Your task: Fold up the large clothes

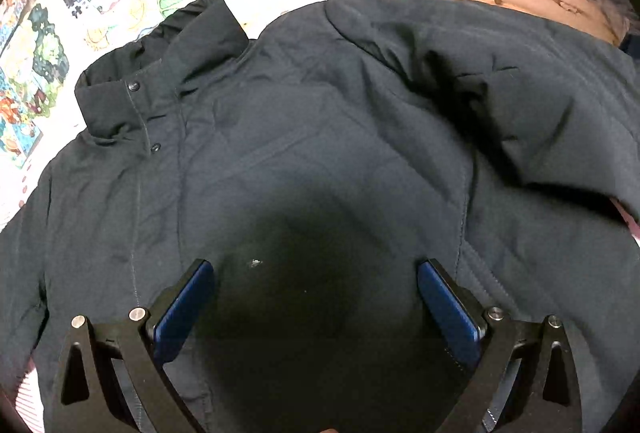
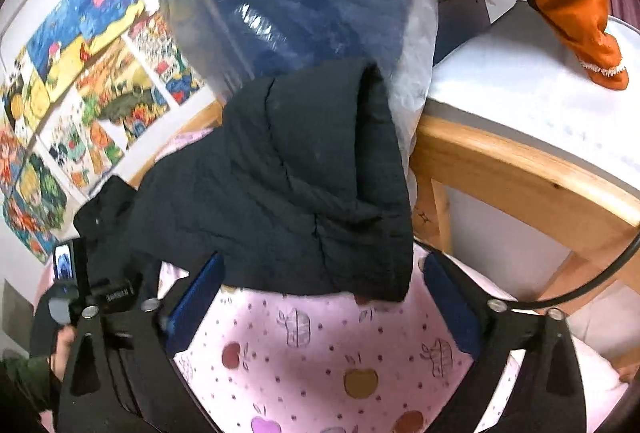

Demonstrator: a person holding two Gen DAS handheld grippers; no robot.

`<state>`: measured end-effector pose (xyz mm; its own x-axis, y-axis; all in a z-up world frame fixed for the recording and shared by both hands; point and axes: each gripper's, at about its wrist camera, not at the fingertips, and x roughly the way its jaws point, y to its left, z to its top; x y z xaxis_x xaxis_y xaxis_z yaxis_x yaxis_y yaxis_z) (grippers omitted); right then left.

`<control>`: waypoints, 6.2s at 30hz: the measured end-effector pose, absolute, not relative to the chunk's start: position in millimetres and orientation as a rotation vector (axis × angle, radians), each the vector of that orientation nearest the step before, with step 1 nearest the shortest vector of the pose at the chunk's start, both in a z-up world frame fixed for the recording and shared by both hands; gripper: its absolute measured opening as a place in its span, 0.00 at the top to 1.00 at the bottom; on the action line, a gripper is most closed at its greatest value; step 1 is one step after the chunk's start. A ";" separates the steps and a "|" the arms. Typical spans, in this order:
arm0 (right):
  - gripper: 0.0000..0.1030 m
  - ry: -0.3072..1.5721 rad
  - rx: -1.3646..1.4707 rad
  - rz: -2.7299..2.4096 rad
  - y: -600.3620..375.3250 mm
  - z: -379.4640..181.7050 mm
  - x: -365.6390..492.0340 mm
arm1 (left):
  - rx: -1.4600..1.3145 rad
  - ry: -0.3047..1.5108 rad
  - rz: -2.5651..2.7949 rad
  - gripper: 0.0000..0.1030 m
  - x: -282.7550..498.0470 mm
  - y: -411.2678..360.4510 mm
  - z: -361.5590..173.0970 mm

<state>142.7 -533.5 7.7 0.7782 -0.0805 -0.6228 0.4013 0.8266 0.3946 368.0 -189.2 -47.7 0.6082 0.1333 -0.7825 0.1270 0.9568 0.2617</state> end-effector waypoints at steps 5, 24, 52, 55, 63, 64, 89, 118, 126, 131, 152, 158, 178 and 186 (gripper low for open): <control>0.40 0.610 0.579 -0.316 -545.1 -2.4 146.2 | 0.291 0.928 -0.004 0.00 370.1 -185.6 -47.7; 0.88 0.432 0.076 -0.074 -422.9 107.8 183.4 | 0.260 0.865 -0.091 0.00 318.3 -136.7 3.5; 0.93 0.571 -0.333 0.530 -99.1 117.9 252.2 | 0.020 0.893 0.280 0.00 260.5 121.9 29.2; 0.93 0.573 -0.327 0.601 -77.0 103.9 246.8 | -0.055 0.910 0.313 0.00 261.1 141.9 24.8; 0.85 0.718 -0.164 0.802 -66.1 41.5 254.8 | -0.221 0.882 0.266 0.00 267.4 167.1 18.6; 0.80 0.736 -0.150 0.824 -68.0 35.8 255.0 | -0.241 0.877 0.250 0.00 267.6 167.8 18.6; 0.29 0.781 -0.109 0.647 -171.0 21.6 253.7 | -0.099 1.064 0.077 0.73 329.3 92.0 -24.5; 0.29 0.827 -0.276 0.234 -190.7 -11.6 397.4 | 0.381 0.891 0.404 0.94 368.4 116.9 -10.6; 0.16 0.847 -0.316 0.210 -184.1 -29.1 403.2 | 0.436 0.923 0.426 0.90 371.8 111.3 -32.6; 0.15 0.825 -0.318 0.202 -188.0 -25.8 396.2 | 0.185 0.884 0.288 0.72 353.6 135.3 -11.7; 0.15 0.643 -0.400 0.520 -47.6 42.5 335.3 | -0.532 0.652 0.517 0.14 144.7 265.7 16.9; 0.15 0.674 -0.356 0.535 3.5 32.9 342.7 | -0.684 0.532 0.669 0.14 108.5 300.3 13.8; 0.09 0.697 -0.426 0.503 77.3 -31.6 371.2 | -0.852 0.384 0.838 0.33 90.4 368.8 1.0; 0.09 0.753 -0.353 0.560 55.5 -11.5 367.5 | -0.717 0.354 0.897 0.85 93.5 366.1 23.2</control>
